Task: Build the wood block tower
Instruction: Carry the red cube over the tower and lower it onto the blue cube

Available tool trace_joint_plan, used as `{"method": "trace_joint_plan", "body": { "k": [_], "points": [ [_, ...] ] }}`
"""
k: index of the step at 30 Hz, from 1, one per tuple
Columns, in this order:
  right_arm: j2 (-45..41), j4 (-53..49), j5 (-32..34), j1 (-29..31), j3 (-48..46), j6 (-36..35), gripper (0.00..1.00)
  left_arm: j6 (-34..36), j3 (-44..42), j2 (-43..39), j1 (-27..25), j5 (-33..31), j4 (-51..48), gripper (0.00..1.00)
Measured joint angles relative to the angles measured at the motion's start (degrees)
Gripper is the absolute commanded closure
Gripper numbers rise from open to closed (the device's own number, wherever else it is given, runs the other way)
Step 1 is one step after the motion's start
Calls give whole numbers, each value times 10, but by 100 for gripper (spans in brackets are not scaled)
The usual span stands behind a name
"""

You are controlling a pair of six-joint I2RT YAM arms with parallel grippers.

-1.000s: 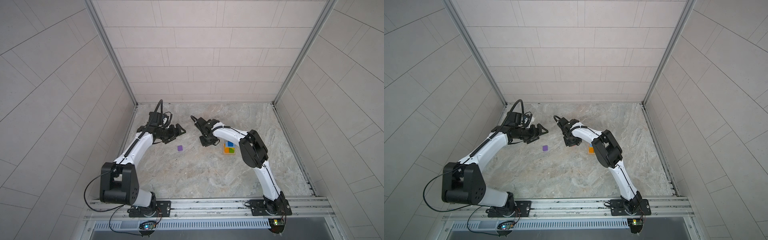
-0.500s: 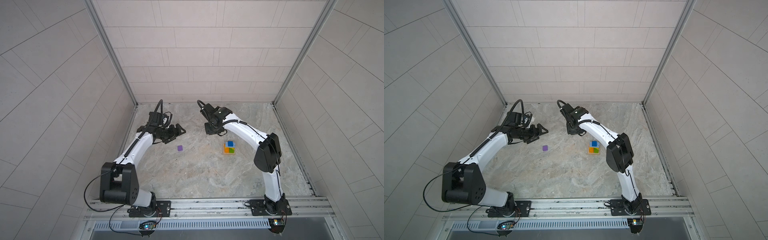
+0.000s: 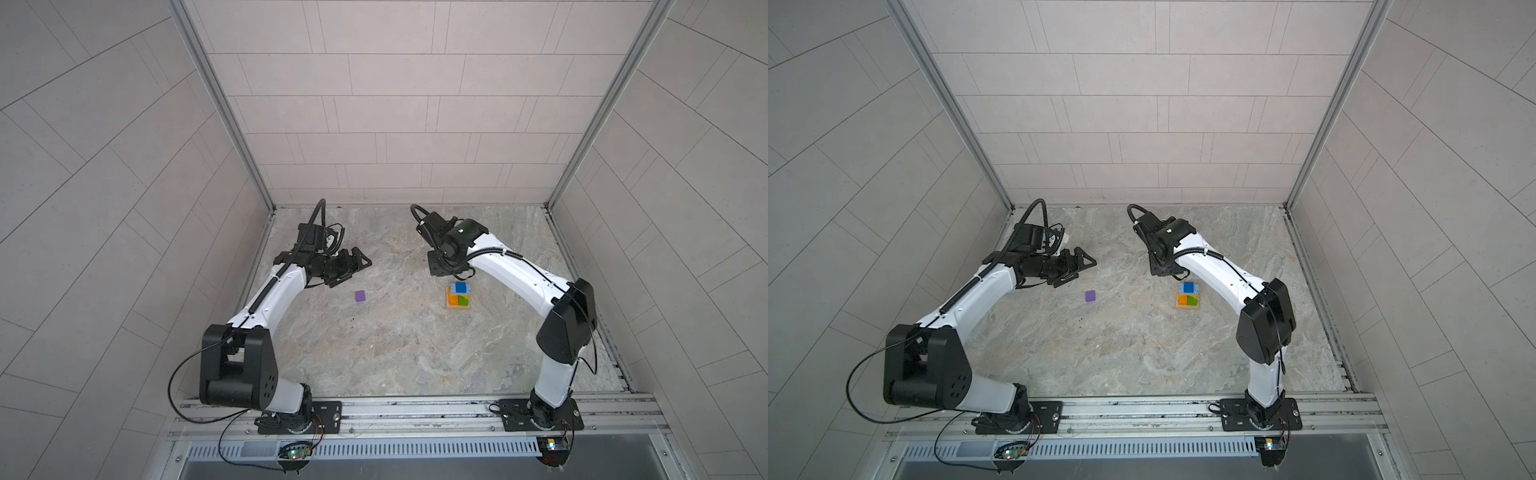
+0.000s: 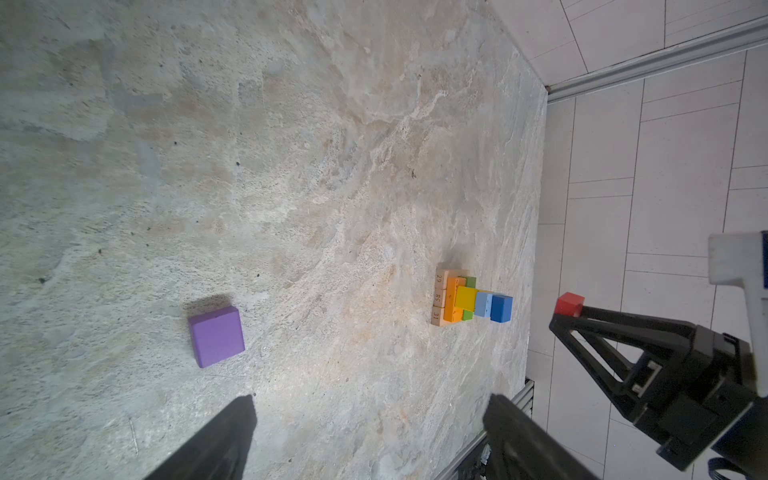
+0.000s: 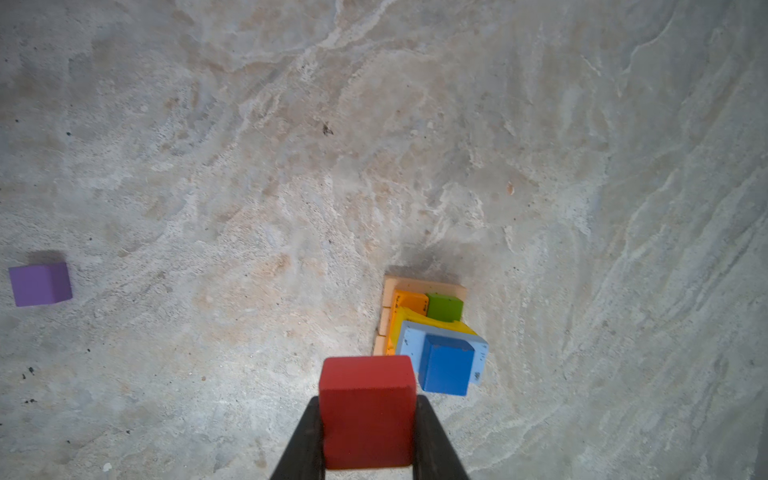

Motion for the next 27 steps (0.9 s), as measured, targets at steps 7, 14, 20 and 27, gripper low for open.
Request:
{"method": "trace_joint_plan", "body": {
  "k": [7, 14, 20, 27],
  "points": [
    [-52, 17, -1, -16, -64, 10, 85, 0, 0, 0, 0, 0, 0, 7],
    [-57, 24, 0, -28, -99, 13, 85, 0, 0, 0, 0, 0, 0, 7],
    [-58, 31, -1, -34, -122, 15, 85, 0, 0, 0, 0, 0, 0, 7],
    [-58, 50, -8, -41, -155, 19, 85, 0, 0, 0, 0, 0, 0, 7]
  ]
}}
